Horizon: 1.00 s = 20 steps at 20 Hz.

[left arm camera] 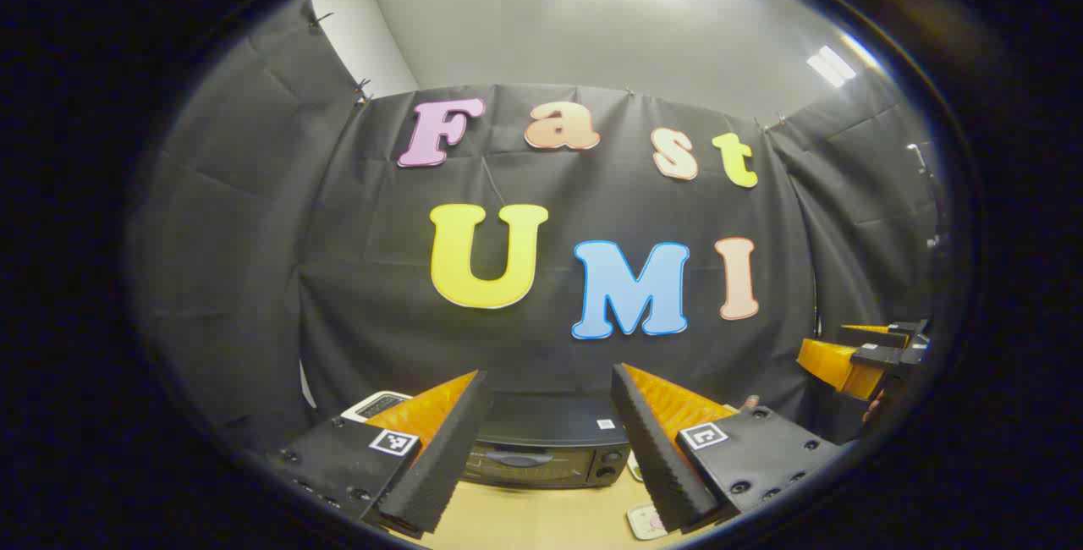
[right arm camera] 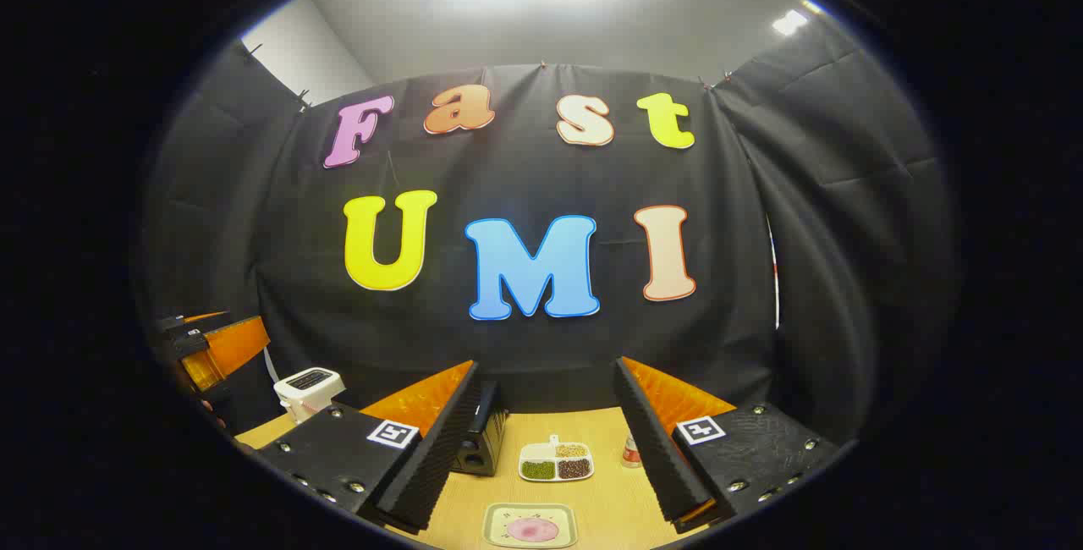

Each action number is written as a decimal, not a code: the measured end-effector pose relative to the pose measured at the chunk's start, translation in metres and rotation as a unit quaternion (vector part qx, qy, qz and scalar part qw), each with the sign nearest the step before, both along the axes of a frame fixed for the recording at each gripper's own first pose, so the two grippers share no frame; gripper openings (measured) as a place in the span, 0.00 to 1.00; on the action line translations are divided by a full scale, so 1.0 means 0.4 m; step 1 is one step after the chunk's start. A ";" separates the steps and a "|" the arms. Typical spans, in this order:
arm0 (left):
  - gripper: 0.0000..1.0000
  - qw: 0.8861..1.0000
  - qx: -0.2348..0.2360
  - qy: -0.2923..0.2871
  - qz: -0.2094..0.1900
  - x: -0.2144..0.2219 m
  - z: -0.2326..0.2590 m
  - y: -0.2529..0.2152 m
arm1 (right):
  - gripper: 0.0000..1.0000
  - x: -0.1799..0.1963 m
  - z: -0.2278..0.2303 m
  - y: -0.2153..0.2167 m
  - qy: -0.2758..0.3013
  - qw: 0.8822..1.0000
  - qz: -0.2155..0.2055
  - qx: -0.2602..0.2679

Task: Open the electric oven with the left hand, put the food in, and close the electric oven.

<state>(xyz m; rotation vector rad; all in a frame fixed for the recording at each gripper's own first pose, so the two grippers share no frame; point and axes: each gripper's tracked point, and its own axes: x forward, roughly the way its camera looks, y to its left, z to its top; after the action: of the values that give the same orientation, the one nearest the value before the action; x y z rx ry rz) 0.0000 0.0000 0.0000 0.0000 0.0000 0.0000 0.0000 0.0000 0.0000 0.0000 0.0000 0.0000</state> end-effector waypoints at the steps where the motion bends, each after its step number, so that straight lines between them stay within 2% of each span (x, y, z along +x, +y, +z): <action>1: 1.00 1.000 -0.002 0.003 -0.005 0.002 -0.006 -0.004 | 0.95 0.000 -0.002 0.002 0.000 1.000 0.001 0.001; 3: 1.00 1.000 -0.005 0.002 -0.006 0.010 -0.007 -0.002 | 0.95 0.002 -0.005 0.002 0.001 1.000 0.001 0.002; 6: 0.91 1.000 -0.008 0.005 -0.012 0.028 -0.015 -0.011 | 0.95 0.010 -0.005 0.002 0.000 1.000 -0.001 -0.002; 7: 1.00 1.000 -0.008 0.008 -0.014 0.033 -0.021 -0.009 | 0.95 0.010 -0.008 0.001 0.001 1.000 -0.002 -0.003; 14: 1.00 0.999 -0.015 0.032 -0.023 0.083 -0.082 0.005 | 0.95 0.024 -0.026 -0.009 0.011 1.000 -0.014 -0.001; 18: 0.97 0.996 -0.019 0.080 -0.023 0.138 -0.172 0.021 | 0.95 0.037 -0.050 -0.018 0.022 1.000 -0.019 -0.002; 20: 1.00 0.994 -0.019 0.107 -0.022 0.172 -0.222 0.033 | 0.96 0.044 -0.068 -0.026 0.031 0.999 -0.024 0.000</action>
<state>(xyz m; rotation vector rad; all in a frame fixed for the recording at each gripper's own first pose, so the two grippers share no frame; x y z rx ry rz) 0.0690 0.0132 -0.0890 -0.0375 0.2154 -0.0449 0.0178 -0.0105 -0.0272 0.0004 0.0616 -0.0480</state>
